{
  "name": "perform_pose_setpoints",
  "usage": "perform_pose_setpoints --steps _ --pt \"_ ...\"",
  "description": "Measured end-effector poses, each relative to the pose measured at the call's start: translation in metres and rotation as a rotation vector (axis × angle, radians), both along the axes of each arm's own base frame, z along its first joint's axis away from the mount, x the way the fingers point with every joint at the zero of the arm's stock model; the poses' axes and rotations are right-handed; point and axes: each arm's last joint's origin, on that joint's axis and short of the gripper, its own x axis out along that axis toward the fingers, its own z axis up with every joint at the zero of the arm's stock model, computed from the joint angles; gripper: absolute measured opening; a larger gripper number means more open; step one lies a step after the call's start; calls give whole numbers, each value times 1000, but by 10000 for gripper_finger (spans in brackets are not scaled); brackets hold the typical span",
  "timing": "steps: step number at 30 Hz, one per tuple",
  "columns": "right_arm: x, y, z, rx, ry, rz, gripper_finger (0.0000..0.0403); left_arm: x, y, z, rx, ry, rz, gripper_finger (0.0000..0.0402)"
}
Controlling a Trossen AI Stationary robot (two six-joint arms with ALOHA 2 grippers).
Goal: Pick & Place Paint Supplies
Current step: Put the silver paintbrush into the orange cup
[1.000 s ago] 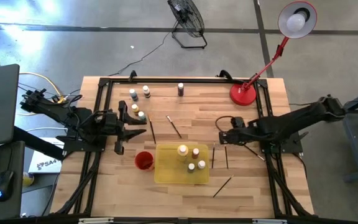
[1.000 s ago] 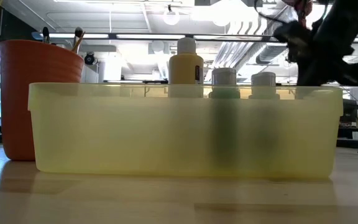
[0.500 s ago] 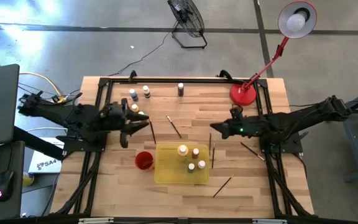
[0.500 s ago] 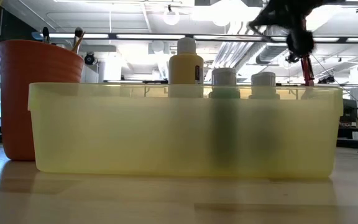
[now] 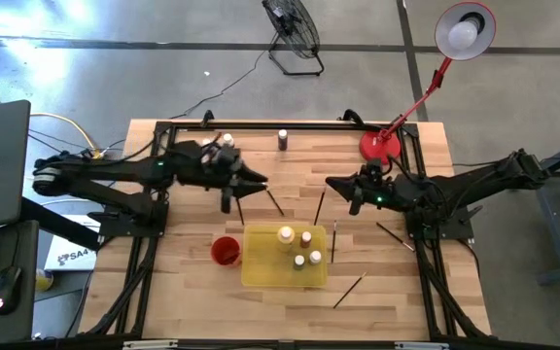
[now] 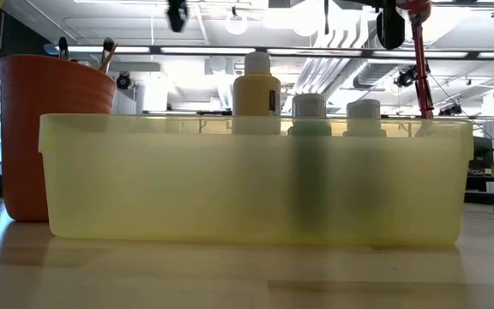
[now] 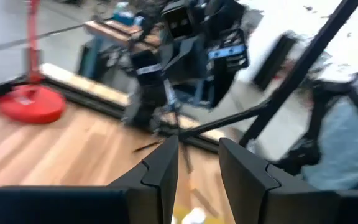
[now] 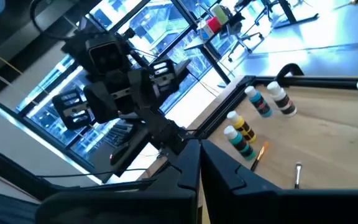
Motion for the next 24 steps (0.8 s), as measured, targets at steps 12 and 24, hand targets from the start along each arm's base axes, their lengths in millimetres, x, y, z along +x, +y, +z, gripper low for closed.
perform_pose_setpoints --steps 12,24 --pt "0 1 2 -117 17 37 3 73 20 -18 -12 91 -149 114" --pt "1 2 4 -198 21 69 3 114 26 -12 75 65 -170 204"
